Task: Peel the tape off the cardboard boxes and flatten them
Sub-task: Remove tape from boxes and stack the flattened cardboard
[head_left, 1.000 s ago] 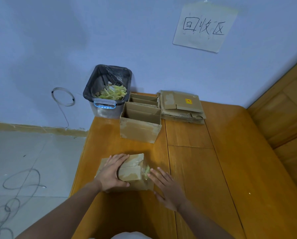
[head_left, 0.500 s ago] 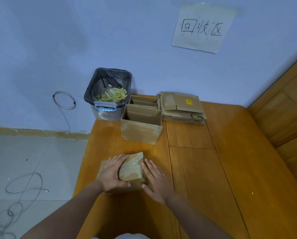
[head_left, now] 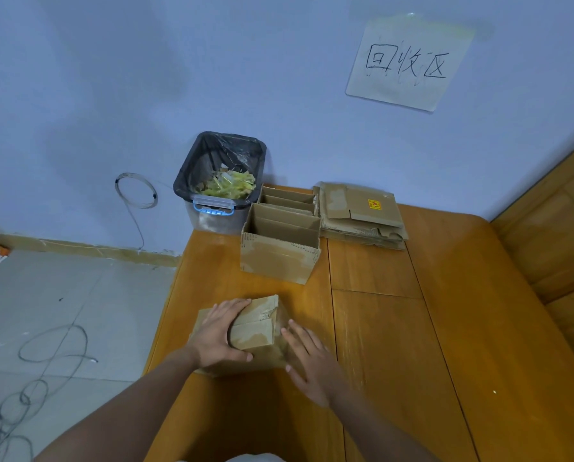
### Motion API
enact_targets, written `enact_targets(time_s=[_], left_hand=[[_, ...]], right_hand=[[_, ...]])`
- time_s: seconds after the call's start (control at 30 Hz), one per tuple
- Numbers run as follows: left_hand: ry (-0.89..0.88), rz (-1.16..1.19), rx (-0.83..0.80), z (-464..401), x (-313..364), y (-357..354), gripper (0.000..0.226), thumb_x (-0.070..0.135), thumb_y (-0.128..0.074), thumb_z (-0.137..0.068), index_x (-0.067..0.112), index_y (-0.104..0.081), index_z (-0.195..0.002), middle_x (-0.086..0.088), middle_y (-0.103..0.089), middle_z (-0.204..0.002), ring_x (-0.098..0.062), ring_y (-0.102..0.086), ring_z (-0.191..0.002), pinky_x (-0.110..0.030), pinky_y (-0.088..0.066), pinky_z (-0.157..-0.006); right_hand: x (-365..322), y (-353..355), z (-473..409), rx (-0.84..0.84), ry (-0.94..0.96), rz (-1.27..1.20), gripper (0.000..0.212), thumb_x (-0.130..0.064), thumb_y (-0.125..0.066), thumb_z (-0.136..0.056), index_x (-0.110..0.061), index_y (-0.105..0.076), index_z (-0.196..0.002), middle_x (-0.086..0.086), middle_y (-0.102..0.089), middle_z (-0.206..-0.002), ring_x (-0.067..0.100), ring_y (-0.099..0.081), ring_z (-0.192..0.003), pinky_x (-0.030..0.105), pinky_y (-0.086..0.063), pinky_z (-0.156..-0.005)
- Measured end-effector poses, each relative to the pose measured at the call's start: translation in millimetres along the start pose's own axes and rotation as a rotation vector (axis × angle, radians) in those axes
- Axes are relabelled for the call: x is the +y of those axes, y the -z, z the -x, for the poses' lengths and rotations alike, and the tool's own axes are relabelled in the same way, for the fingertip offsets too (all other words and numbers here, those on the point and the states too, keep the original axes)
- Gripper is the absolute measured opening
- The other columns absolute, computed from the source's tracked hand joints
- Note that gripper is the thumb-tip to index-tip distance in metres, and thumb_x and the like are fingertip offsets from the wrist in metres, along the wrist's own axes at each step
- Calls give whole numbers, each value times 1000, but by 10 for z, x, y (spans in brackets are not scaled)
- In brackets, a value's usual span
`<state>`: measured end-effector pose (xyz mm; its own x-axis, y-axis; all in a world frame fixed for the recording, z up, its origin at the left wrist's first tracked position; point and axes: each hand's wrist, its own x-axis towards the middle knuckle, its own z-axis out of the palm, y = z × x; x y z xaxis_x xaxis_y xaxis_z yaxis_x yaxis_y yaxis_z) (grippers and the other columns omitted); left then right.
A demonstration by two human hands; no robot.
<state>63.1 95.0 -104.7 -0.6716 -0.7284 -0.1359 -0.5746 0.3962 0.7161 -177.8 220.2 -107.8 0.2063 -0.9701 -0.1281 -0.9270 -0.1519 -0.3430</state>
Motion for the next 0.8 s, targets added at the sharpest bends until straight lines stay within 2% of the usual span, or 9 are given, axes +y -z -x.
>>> enact_targets(time_s=[0.1,0.17,0.3,0.37,0.5,0.67,0.8], left_hand=[[8,15,18,2,12,2,111,76,-66,-55,37,-15,-146,16,-23,-146,-13,-18,-141,-40,0,-120],[57,64,74,1,-10,49,114,76,-66,-54,31,-20,-149,8,-27,-150,-19,-21,-141,-47,-7,-120],[94,37,25,-34,31,152,122,79,-63,-52,24,-19,-152,1,-25,-154,-23,-20,-142,-50,-13,-119],[78,0,-16,-66,94,128,121,77,-65,-54,24,-18,-153,1,-24,-155,-20,-18,-143,-48,-11,-120],[34,-165,-28,-214,223,98,111,64,-75,-66,25,-18,-153,5,-23,-156,-16,-17,-143,-41,0,-120],[-42,-414,-45,-396,296,238,111,66,-71,-65,27,-16,-153,2,-23,-156,-19,-13,-145,-42,6,-118],[-43,-551,-73,-566,288,447,111,65,-71,-65,28,-14,-152,-1,-20,-157,-21,-10,-146,-44,5,-118]], right_hand=[[48,7,67,-37,-23,48,63,-53,-26,-97,-35,-1,-152,-13,6,-159,9,1,-145,35,-23,-114],[76,-20,127,-46,-62,60,61,-54,-25,-98,-32,-9,-152,-10,1,-160,14,-7,-146,35,-28,-113],[48,-9,113,68,-146,-38,59,-49,-32,-99,-31,-13,-152,-9,-6,-159,13,-11,-144,32,-29,-113],[21,41,17,155,-187,-84,57,-41,-38,-99,-27,-21,-151,-4,-16,-157,14,-18,-142,31,-29,-113],[74,198,-178,232,-212,-40,52,-26,-43,-99,-23,-31,-149,0,-31,-151,16,-34,-135,28,-38,-102],[116,364,-392,244,-175,53,48,-27,-40,-101,-27,-32,-148,-1,-35,-147,15,-36,-131,30,-43,-98],[99,487,-606,274,-158,74,49,-26,-40,-101,-30,-30,-149,-1,-40,-142,13,-37,-128,31,-43,-99]])
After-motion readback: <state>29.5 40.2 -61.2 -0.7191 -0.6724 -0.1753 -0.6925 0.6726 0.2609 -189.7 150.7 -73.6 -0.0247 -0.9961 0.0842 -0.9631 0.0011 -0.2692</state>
